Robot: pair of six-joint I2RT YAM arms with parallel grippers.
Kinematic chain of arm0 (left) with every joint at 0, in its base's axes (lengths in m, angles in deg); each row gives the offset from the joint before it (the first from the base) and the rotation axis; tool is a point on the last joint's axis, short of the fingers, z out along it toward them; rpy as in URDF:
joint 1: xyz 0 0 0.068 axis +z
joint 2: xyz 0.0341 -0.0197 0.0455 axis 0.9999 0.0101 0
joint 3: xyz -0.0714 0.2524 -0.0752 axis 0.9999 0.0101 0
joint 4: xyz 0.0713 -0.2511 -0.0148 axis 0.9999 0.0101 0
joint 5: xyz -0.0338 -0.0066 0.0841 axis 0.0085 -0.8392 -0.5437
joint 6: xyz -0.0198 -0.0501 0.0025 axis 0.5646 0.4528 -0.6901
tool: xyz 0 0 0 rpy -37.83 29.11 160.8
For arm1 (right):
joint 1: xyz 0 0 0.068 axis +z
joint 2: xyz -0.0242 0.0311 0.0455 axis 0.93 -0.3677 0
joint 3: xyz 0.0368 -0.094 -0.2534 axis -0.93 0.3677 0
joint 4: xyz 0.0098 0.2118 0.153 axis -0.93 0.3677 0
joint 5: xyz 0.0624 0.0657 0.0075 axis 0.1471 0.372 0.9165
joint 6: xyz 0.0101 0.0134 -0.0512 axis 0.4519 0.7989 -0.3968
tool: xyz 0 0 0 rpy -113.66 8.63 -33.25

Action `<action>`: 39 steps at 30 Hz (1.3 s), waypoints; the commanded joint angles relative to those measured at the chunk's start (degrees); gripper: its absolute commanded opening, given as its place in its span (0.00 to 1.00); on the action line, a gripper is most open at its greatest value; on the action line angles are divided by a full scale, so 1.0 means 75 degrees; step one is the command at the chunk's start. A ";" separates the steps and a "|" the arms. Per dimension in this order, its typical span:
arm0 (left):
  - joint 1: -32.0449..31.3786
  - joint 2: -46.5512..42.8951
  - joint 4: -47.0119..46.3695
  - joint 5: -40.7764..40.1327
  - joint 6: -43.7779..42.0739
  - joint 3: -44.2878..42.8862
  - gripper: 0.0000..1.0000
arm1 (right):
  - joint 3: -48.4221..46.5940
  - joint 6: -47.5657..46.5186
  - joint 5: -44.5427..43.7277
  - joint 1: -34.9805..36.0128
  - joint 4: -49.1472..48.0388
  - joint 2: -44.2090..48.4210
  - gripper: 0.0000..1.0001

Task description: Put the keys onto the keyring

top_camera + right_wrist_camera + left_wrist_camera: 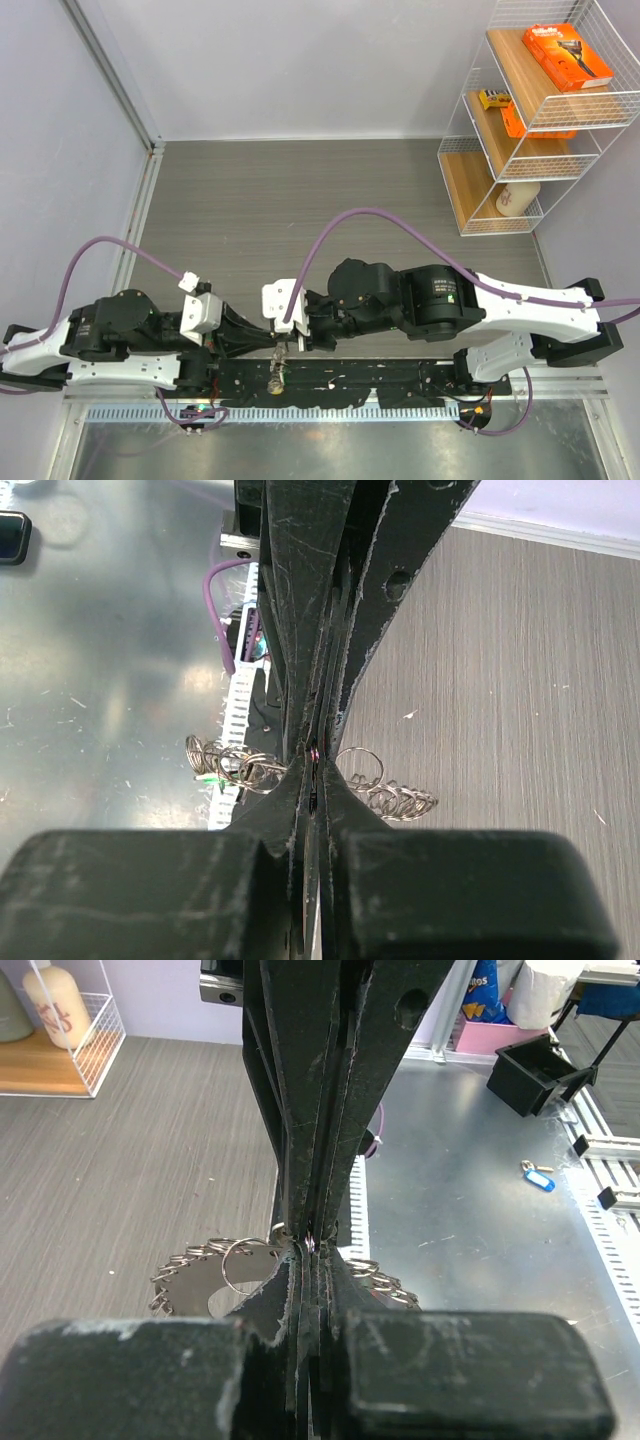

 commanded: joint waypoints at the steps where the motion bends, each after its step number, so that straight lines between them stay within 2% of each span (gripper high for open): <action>1: -0.0003 0.0006 -0.0206 -0.0166 -0.0166 -0.0065 0.00 | -0.0421 -0.0074 -0.0009 -0.0009 -0.0906 0.0020 0.05; 4: -0.0003 -0.0228 -0.0603 -0.0168 -0.0306 0.0111 0.00 | -0.0351 -0.0062 0.0050 -0.0009 -0.1069 0.0136 0.07; 6: -0.0003 -0.0345 -0.0873 -0.0145 -0.0423 0.0286 0.00 | -0.0117 -0.0038 0.0131 0.0002 -0.1327 0.0346 0.14; 13: -0.0003 -0.0802 -0.1927 0.0312 -0.0611 0.0720 0.00 | 0.0727 0.0090 -0.0196 -0.0009 -0.2018 0.1144 0.28; 26: -0.0003 -0.1037 -0.2456 0.0336 -0.0658 0.0861 0.00 | 0.1325 0.0465 0.0155 0.0003 -0.2312 0.1239 0.33; 35: -0.0003 -0.1119 -0.2515 0.0277 -0.0635 0.0884 0.00 | 0.1197 0.0560 0.0354 0.0026 -0.2325 0.0970 0.33; 39: -0.0003 -0.1178 -0.2596 0.0253 -0.0635 0.0931 0.00 | 0.1091 0.0524 0.0319 0.0038 -0.2254 0.0899 0.29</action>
